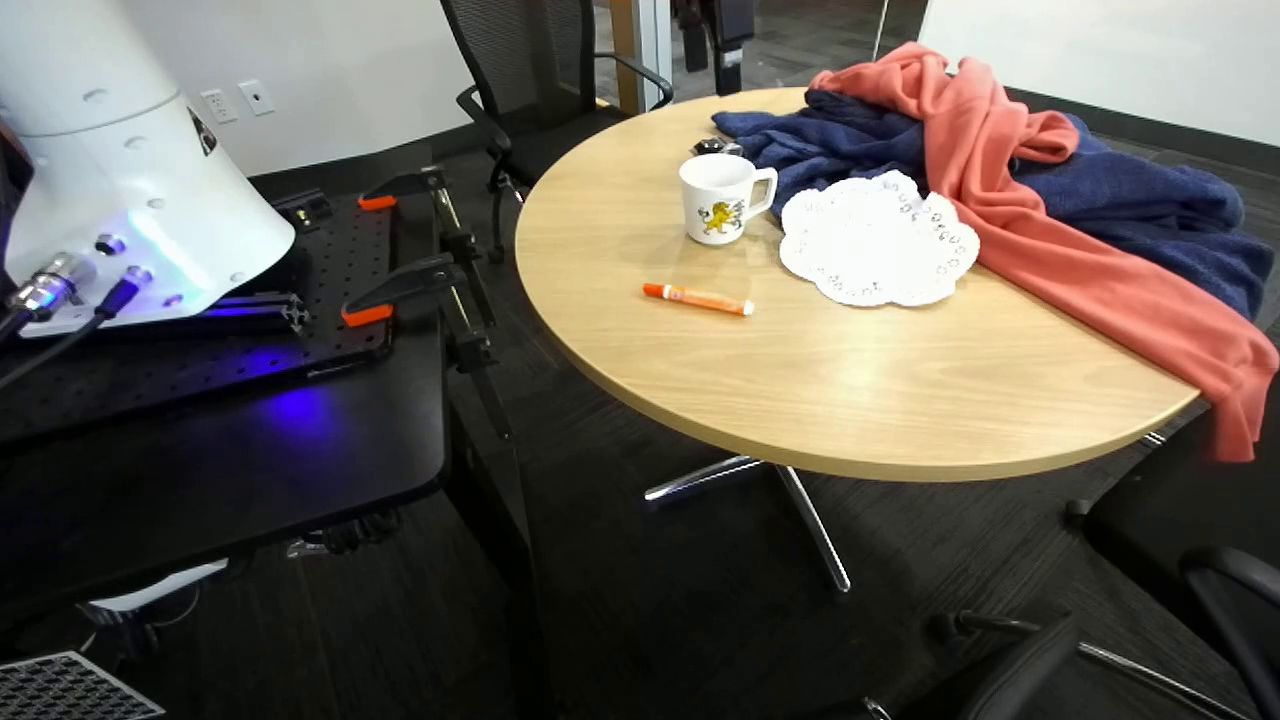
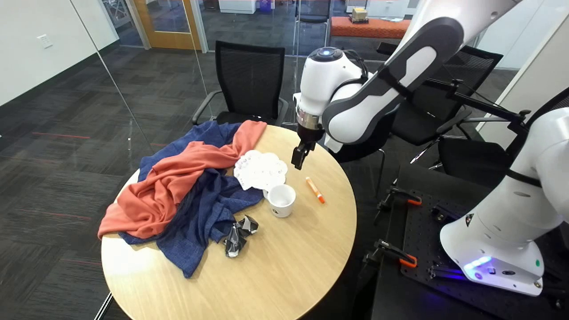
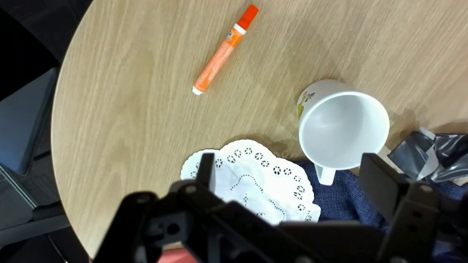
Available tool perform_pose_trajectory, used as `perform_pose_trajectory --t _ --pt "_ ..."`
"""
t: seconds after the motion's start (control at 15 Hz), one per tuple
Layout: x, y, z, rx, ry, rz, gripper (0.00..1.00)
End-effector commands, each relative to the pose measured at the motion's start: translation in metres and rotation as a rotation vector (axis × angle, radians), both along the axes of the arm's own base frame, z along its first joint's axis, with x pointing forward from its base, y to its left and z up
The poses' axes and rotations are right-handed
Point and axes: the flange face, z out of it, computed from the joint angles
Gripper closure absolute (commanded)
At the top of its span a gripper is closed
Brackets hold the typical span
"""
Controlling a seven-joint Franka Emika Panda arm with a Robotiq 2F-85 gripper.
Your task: Move the white mug to the left
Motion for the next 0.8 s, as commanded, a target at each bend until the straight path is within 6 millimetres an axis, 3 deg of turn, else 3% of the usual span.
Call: perform_pose_trajectory --t 0.0,0.2,0.27,0.73 --pt "0.007 0.018 -0.028 -0.007 -0.014 -0.021 0.00" --pt "0.010 0.031 -0.047 -0.010 -0.012 -0.034 0.00" --pt "0.003 0.026 -0.041 0.002 0.005 -0.019 0.00" --pt "0.011 0.028 -0.052 -0.002 -0.003 -0.050 0.00"
